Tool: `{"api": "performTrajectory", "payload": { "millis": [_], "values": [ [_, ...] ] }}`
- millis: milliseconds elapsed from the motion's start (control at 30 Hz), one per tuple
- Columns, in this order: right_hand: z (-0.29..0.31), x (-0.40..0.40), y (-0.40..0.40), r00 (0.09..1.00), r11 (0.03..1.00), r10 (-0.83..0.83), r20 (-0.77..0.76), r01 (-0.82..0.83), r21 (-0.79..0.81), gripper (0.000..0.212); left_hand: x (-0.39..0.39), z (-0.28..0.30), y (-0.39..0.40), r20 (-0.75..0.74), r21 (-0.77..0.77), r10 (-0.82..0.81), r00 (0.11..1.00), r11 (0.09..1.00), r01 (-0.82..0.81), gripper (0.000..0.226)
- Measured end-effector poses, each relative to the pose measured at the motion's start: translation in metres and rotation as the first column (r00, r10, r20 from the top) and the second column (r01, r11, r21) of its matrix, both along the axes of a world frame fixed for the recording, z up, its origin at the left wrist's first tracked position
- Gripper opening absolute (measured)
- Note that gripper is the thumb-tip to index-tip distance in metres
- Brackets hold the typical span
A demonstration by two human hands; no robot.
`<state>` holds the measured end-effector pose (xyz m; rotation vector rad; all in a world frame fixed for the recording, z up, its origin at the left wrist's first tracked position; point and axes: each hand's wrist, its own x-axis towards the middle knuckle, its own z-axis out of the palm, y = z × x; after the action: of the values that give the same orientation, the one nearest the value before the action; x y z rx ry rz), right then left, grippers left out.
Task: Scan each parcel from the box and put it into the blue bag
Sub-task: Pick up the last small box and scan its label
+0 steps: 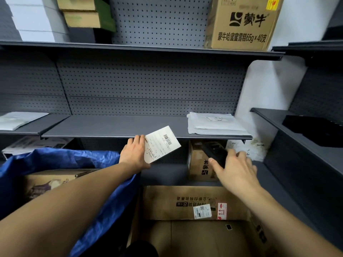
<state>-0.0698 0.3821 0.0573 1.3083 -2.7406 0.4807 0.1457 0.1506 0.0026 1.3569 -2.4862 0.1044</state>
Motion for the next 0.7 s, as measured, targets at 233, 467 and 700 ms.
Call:
{"api": "performTrajectory", "payload": {
  "millis": [233,467,700],
  "values": [
    [0.014,0.009,-0.017,0.997,1.000,0.023,-0.072,-0.022,0.016,0.072,0.025,0.011,-0.006,-0.036,0.098,-0.029,0.999,0.995,0.032,0.107],
    [0.022,0.049,-0.049,0.991,0.993,0.118,-0.063,-0.119,-0.007,0.072,0.100,0.028,-0.018,0.014,0.098,-0.026,1.000,0.995,0.024,0.110],
    [0.028,0.098,-0.089,0.974,0.973,0.223,-0.031,-0.224,-0.045,0.073,0.198,0.042,-0.030,0.039,0.112,0.092,0.995,0.989,-0.096,0.117]
  ]
}}
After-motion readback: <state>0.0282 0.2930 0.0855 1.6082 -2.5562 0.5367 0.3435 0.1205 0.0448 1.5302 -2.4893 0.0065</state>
